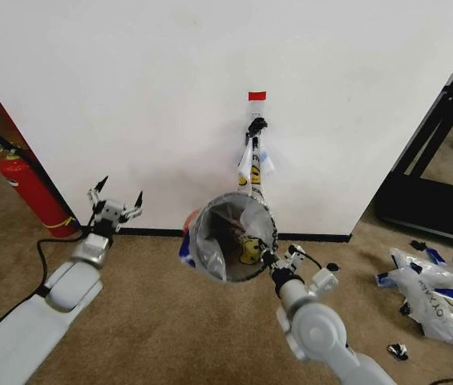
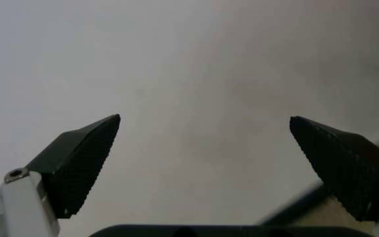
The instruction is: Pick up the garbage bag from the wall and place it over the trash bin.
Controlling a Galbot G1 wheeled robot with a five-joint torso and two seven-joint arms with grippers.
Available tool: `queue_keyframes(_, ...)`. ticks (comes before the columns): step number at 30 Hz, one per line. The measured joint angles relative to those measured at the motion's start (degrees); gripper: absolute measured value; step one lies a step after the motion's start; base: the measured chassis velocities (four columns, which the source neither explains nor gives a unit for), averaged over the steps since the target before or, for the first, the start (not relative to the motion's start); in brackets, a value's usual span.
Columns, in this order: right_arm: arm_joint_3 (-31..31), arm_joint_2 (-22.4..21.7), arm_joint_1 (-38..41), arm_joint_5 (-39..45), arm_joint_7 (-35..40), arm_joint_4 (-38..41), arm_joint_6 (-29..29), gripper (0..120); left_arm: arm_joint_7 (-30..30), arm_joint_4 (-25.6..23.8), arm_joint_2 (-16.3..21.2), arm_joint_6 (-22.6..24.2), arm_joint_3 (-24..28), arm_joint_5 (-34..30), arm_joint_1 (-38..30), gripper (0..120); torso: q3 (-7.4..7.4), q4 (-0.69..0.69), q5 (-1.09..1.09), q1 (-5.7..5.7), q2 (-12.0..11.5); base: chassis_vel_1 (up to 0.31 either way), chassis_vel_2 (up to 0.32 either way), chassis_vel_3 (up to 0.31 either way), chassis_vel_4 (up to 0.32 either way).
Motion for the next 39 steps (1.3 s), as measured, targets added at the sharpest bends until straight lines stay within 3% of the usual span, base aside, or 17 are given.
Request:
queue_keyframes(4, 1.3, 1.1, 0.5, 2.1, 1.1, 0.3, -2.2, 0, 6.3, 1.5, -0.4, -1.4, 0.7, 3.0, 1.7, 100, 0.00, 0.01, 0.00, 0.00, 0.0, 0.000, 0.000, 0.000, 0.000)
queue_keyframes(7, 2.0, 2.4, 0.8, 3.3, 5.1, 0.3, -5.1, 0, 7.8, 2.0, -1.4, -2.1, 1.1, 4.2, 2.6, 100, 0.00, -0.01, 0.01, 0.00, 0.0, 0.000, 0.000, 0.000, 0.000)
queue_keyframes(15, 2.0, 6.6, 0.7, 2.4, 18.3, -3.0, -11.9, 0, 7.9, 4.8, -2.1, -2.6, 1.0, 5.8, 2.4, 100, 0.00, -0.02, 0.02, 0.00, 0.0, 0.000, 0.000, 0.000, 0.000)
queue_keyframes(23, 2.8, 11.2, 2.7, -0.2, 26.3, -7.9, -14.2, 0, 7.2, 5.0, -2.6, -3.0, 0.2, 6.6, 2.7, 100, 0.00, -0.01, 0.02, 0.00, 0.0, 0.000, 0.000, 0.000, 0.000)
queue_keyframes(34, 2.5, 15.2, 4.1, -5.9, 32.8, -12.4, -15.6, 0, 6.4, 4.9, -3.0, -2.9, 0.0, 7.1, 3.5, 100, 0.00, 0.00, 0.04, 0.00, 0.0, 0.000, 0.000, 0.000, 0.000)
queue_keyframes(39, 1.2, 14.5, 4.3, -9.2, 33.8, -12.5, -16.0, 0, 6.3, 5.3, -3.3, -2.9, 0.1, 7.2, 3.4, 100, 0.00, -0.01, 0.04, 0.00, 0.0, 0.000, 0.000, 0.000, 0.000)
